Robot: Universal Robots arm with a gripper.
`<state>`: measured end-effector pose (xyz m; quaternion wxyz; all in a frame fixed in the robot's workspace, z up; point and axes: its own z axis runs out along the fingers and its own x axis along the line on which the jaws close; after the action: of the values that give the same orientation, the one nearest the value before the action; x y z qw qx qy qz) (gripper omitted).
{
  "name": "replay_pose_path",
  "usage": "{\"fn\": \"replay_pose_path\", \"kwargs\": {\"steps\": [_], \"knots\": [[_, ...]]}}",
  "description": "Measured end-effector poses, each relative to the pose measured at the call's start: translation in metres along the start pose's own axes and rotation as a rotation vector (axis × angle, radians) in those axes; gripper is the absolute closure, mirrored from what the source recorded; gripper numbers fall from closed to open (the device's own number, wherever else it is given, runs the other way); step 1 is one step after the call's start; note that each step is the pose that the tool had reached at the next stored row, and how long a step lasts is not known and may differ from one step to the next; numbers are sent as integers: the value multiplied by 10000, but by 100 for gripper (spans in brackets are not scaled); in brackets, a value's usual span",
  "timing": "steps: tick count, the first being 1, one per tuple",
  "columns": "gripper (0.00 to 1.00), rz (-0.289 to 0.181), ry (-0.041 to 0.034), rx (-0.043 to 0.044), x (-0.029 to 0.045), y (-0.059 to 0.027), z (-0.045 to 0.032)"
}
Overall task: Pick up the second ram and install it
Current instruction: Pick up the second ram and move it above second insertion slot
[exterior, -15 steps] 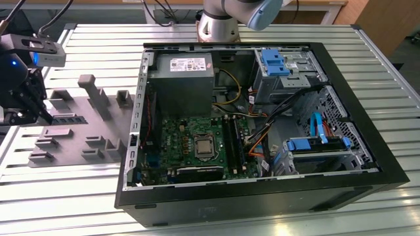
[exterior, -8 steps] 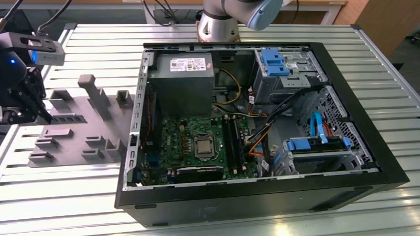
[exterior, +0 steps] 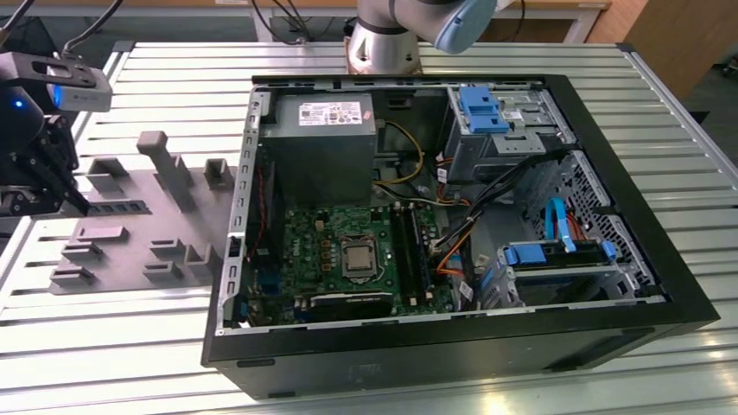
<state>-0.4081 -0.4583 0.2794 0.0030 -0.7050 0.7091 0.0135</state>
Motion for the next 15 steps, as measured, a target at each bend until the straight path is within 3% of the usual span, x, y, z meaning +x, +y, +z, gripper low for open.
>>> {"fn": "replay_pose_path", "kwargs": {"steps": [15], "knots": [[86, 0, 0, 1, -2, 1, -72]]}}
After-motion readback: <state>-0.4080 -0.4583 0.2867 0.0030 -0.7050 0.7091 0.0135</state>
